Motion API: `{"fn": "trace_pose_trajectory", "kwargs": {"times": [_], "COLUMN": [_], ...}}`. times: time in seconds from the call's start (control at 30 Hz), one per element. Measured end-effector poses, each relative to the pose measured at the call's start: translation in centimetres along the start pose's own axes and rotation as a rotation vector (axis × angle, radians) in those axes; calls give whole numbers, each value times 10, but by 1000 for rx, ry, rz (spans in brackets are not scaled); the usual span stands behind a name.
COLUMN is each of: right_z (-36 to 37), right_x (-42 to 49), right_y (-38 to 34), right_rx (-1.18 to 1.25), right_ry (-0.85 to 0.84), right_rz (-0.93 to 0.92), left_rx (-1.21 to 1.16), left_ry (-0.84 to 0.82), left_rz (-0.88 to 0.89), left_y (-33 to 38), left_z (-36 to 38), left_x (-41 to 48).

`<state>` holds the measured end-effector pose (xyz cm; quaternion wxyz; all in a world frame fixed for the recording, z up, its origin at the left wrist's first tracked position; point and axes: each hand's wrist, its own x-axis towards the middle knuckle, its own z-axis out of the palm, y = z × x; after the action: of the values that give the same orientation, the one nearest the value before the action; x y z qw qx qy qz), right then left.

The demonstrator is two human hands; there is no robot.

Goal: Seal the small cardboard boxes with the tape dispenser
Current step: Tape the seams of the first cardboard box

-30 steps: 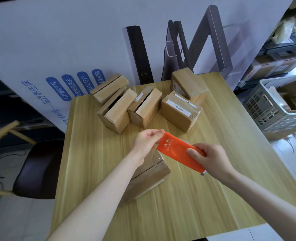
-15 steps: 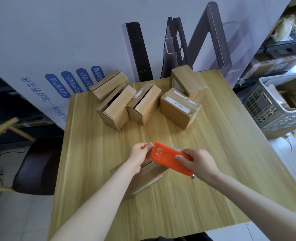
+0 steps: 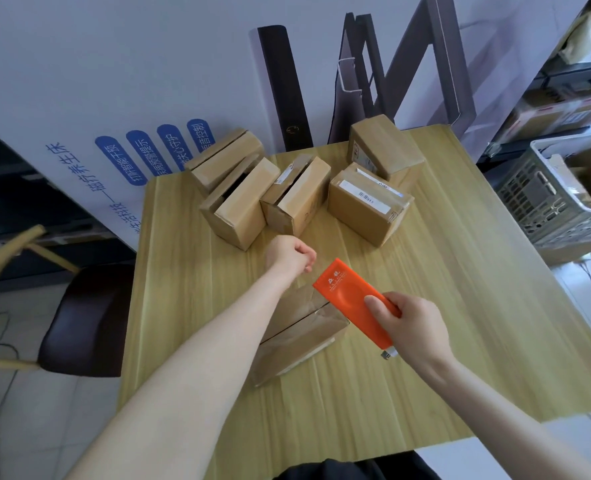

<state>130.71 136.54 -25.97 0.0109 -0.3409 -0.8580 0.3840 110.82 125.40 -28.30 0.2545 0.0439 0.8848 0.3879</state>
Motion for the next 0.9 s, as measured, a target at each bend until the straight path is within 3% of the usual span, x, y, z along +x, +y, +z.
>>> {"fn": "trace_pose_trajectory", "kwargs": {"times": [0.33,0.43,0.67,0.9], "right_z": [19,34,53,25], "right_x": [-40,-37,8,0], "right_y": [36,42,15,5], "right_rx": [53,-79,-56,25], "right_ry": [11,27,-4,35], "right_rz": [80,80,4,-36], "left_rx": [150,130,85,40], "left_ry": [20,34,178,133], "left_rz": [106,106,125,66], "left_y": [-18,-26,-29,-21], "left_z": [13,11,-34,-29], "left_x": [-7,-8,15,32]}}
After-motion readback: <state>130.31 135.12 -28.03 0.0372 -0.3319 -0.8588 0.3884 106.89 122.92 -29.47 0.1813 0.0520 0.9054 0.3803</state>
